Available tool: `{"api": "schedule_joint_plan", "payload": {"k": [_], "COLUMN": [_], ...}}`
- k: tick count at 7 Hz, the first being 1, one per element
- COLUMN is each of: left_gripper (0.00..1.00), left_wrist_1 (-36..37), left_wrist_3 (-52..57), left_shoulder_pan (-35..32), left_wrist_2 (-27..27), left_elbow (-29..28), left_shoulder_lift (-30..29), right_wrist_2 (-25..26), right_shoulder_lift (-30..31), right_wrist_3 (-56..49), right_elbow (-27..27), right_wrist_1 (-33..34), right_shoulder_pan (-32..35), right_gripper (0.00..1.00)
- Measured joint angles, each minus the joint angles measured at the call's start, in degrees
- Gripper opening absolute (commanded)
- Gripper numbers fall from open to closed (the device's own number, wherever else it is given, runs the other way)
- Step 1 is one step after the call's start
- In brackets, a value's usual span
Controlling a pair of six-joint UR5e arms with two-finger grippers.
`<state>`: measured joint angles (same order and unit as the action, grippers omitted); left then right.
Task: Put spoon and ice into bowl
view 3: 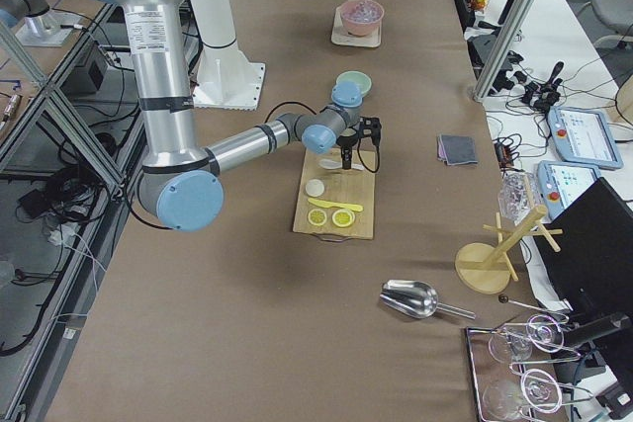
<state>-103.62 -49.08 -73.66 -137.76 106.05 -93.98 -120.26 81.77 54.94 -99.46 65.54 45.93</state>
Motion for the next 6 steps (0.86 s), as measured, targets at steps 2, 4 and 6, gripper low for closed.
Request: {"api": "schedule_joint_plan", "payload": {"k": [2,4,6], "left_gripper": [0.97,0.97,0.97], "left_wrist_1": [0.0,0.0,0.0], "left_wrist_3": [-2.2,-3.5,-4.4], "left_shoulder_pan": [1.1,2.1,2.6], "left_wrist_2": [0.0,0.0,0.2], "left_elbow": [0.0,-0.2,-0.3], "left_shoulder_lift": [-1.1,-1.9,-2.4], "right_wrist_2": [0.8,1.5,1.3], "right_shoulder_lift": [-0.3,-0.4,-0.4], "right_wrist_3": [0.0,0.1,0.5], "right_elbow": [1.5,2.4,2.3], "right_wrist_1": [0.0,-0.1,0.0], "right_shoulder_pan": [-0.3,-0.6,-0.7], "right_gripper": [0.48,0.0,0.0]}}
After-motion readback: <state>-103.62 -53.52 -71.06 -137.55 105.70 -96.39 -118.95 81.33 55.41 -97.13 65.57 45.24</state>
